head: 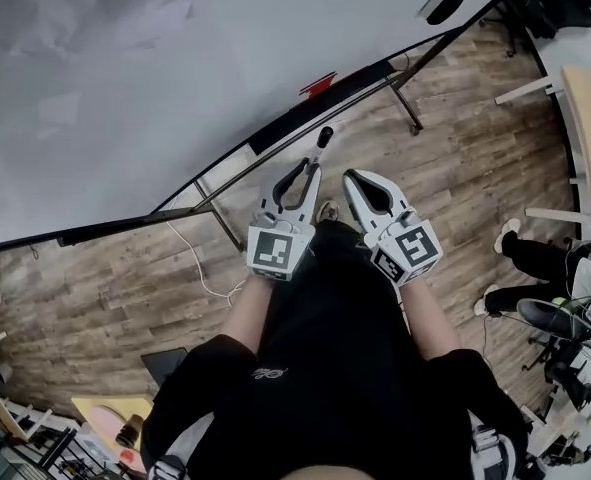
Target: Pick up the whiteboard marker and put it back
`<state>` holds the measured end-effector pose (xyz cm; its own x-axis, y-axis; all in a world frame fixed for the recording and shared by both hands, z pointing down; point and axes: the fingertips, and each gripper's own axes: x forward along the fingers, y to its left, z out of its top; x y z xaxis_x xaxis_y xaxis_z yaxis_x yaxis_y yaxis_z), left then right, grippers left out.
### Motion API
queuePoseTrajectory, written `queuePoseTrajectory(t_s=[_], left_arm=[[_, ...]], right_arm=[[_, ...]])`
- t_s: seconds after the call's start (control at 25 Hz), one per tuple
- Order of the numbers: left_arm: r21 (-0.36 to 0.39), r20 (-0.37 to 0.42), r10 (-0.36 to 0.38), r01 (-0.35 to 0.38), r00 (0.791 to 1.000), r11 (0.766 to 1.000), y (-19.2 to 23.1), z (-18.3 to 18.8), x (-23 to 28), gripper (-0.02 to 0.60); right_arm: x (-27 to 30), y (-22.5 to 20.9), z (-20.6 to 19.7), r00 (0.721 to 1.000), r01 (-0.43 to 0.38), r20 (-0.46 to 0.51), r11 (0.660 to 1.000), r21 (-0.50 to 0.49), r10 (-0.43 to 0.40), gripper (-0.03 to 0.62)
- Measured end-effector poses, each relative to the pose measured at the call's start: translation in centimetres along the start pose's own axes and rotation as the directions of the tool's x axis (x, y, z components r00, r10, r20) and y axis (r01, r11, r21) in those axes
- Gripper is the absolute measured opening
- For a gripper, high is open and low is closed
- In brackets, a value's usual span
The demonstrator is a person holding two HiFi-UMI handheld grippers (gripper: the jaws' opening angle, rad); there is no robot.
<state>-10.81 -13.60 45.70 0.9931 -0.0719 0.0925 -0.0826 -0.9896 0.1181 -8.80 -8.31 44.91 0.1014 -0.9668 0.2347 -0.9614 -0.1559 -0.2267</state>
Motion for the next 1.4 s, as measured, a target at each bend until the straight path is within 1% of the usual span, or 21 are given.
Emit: queuePoseTrajectory(t_s=[0.08,0.2,0.32,0.44,0.48,0.52,0.56,0.64,0.8,0.92,1.04,1.12,1.24,1.4], left_arm=[[0.004,-0.005,-0.046,0.046,0.999,0.999,-1.7,0.2,0.6,0.067],[-0.002,-0.005,-0.093,0.093,0.996,0.996,-4.0,0.3,1.6,0.067],[0.007,-0.014,-0.106,0.106,0.994,0.994,-5.8,0.8,3.2,0.067],[0.033,-0.011,-0.118,0.119,0.993,0.992,-8.1,1.6,5.8,0.067],[0.038,-0.009,-0.125,0.126,0.992,0.991,-9.0,1.8,6.6,0.068],[0.036,-0.011,-0.13,0.13,0.991,0.991,-9.7,2.0,7.5,0.067],[0.035,-0.016,-0.132,0.133,0.991,0.991,-10.4,2.0,8.5,0.067],[0.059,-0.027,-0.135,0.137,0.99,0.989,-11.7,1.8,10.7,0.067],[0.097,-0.06,-0.142,0.147,0.988,0.984,-15.3,1.2,14.3,0.067],[0.081,-0.083,-0.158,0.165,0.984,0.983,-18.5,0.7,17.1,0.067],[0.078,-0.087,-0.181,0.188,0.98,0.979,-21.6,0.1,19.6,0.067],[0.068,-0.085,-0.171,0.177,0.982,0.982,-22.5,0.2,20.5,0.067],[0.077,-0.115,-0.144,0.153,0.983,0.985,-22.8,-0.1,21.5,0.067],[0.069,-0.156,-0.125,0.137,0.98,0.988,-22.0,-1.0,21.9,0.067]], right_arm=[[-1.5,-0.9,0.2,1.0,0.021,0.022,0.999,0.027,-0.021,0.005],[-3.4,-2.4,0.8,0.998,0.042,0.054,0.998,0.036,-0.044,0.005],[-4.8,-4.0,2.0,0.996,0.009,0.088,1.0,0.027,-0.012,0.006],[-6.2,-6.9,3.3,0.993,-0.027,0.116,0.999,0.04,0.022,0.009],[-6.5,-7.8,3.8,0.992,-0.043,0.119,0.998,0.046,0.037,0.039],[-6.9,-8.6,4.2,0.991,-0.061,0.122,0.997,0.048,0.055,0.093],[-7.2,-9.4,4.7,0.989,-0.078,0.127,0.996,0.045,0.072,0.109],[-8.1,-11.4,5.5,0.984,-0.105,0.15,0.993,0.052,0.096,0.109],[-9.7,-16.0,5.6,0.978,-0.128,0.181,0.985,0.118,0.105,0.109],[-11.3,-19.1,5.7,0.973,-0.143,0.2,0.98,0.139,0.113,0.109],[-12.5,-21.9,4.6,0.976,-0.15,0.18,0.976,0.158,0.121,0.109],[-12.7,-22.9,3.8,0.977,-0.164,0.163,0.972,0.171,0.136,0.109],[-12.7,-24.0,3.5,0.975,-0.183,0.156,0.967,0.179,0.156,0.107],[-11.7,-24.6,3.2,0.972,-0.212,0.144,0.959,0.19,0.187,0.085]])
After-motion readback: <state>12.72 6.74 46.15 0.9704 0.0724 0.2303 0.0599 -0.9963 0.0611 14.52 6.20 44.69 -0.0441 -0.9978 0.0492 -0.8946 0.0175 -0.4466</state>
